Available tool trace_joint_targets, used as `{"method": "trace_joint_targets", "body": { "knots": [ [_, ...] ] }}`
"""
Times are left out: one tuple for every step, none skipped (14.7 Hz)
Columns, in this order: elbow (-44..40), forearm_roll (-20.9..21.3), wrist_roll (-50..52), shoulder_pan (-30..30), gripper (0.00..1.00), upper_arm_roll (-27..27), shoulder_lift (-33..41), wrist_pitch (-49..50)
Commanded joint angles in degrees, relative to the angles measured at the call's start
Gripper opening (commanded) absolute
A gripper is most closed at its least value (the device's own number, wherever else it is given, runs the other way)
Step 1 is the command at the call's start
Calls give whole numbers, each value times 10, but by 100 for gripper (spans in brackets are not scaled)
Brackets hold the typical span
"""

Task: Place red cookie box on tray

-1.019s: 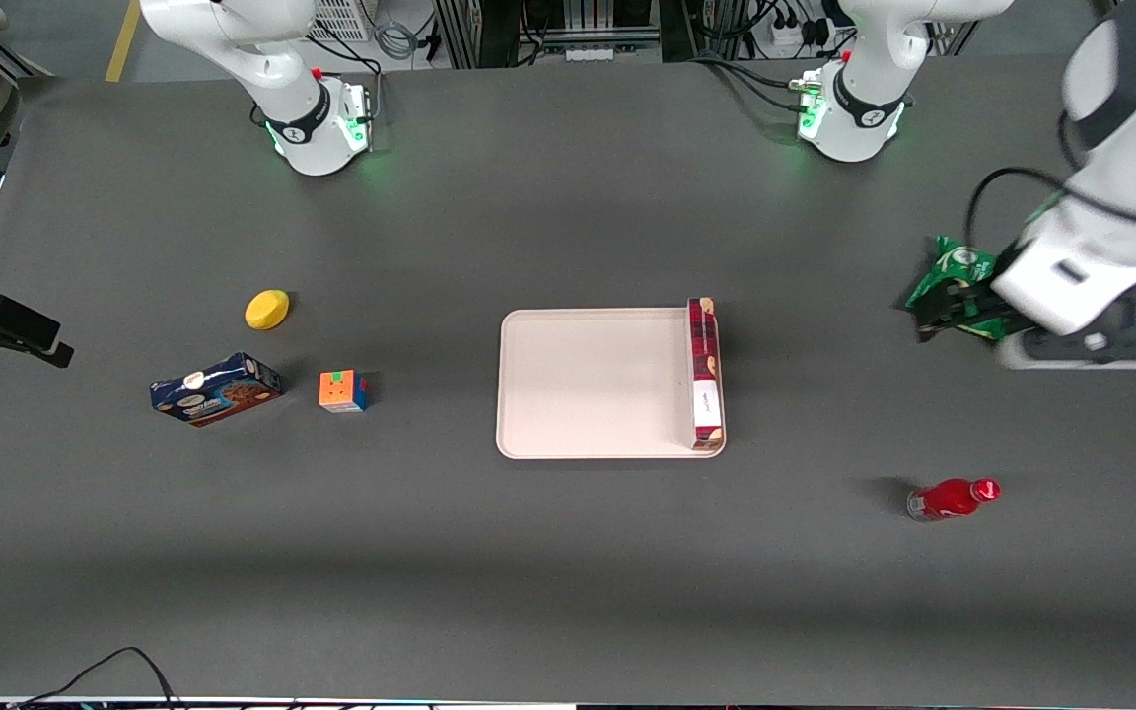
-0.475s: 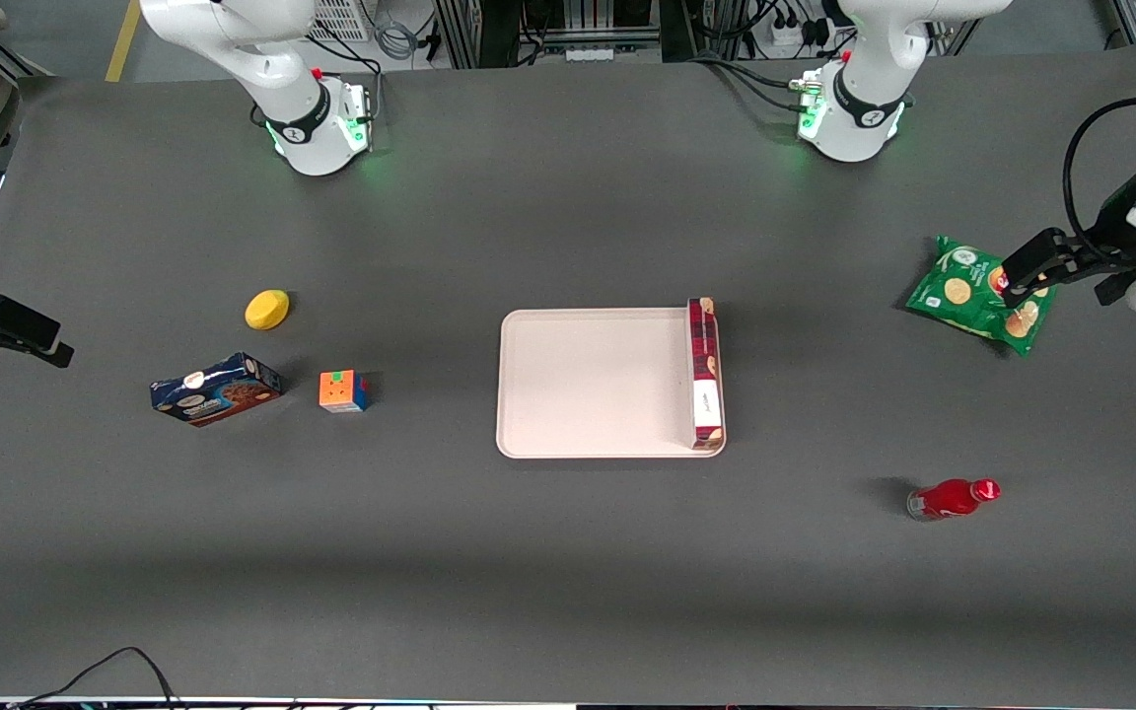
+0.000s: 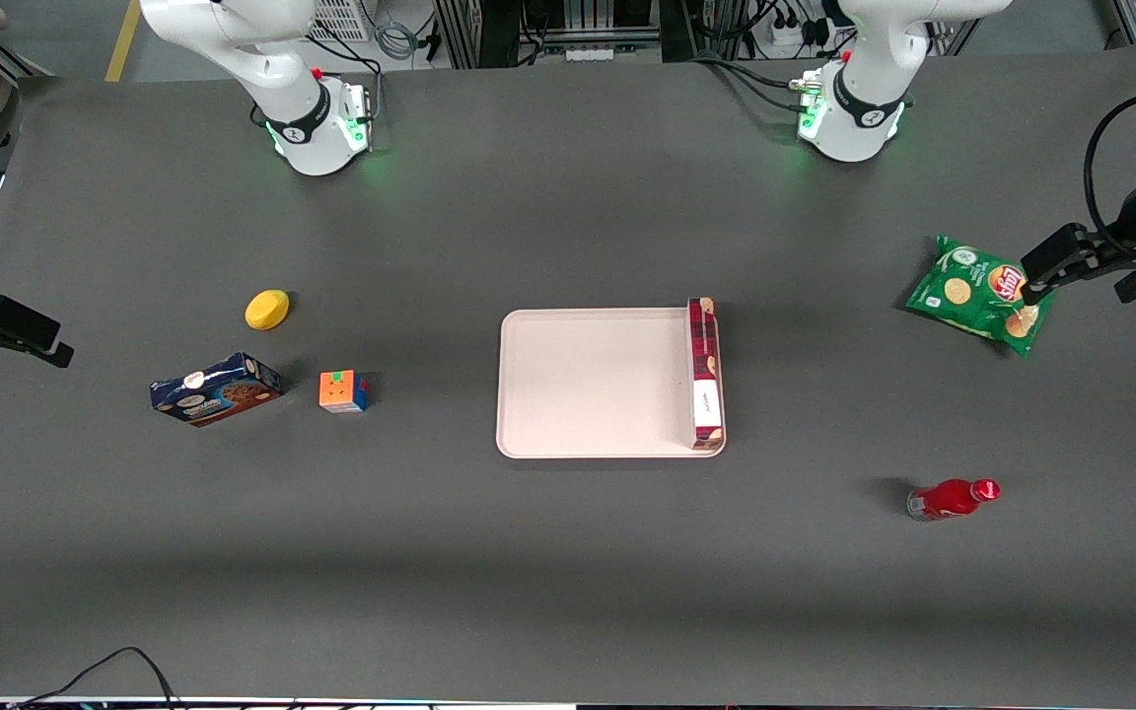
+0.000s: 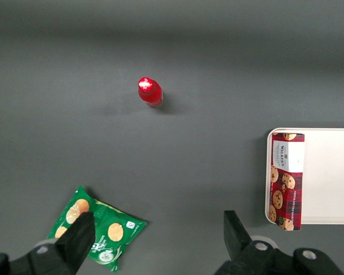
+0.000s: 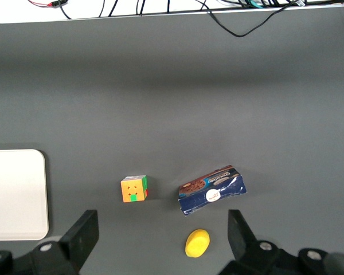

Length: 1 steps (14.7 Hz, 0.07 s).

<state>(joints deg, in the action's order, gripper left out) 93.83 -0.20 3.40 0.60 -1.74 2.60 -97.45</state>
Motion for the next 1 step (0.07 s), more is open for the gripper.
{"method": "trace_joint_targets", "body": {
  "knots": [
    [-5, 4, -21, -7, 100, -1, 11, 16]
  ]
}}
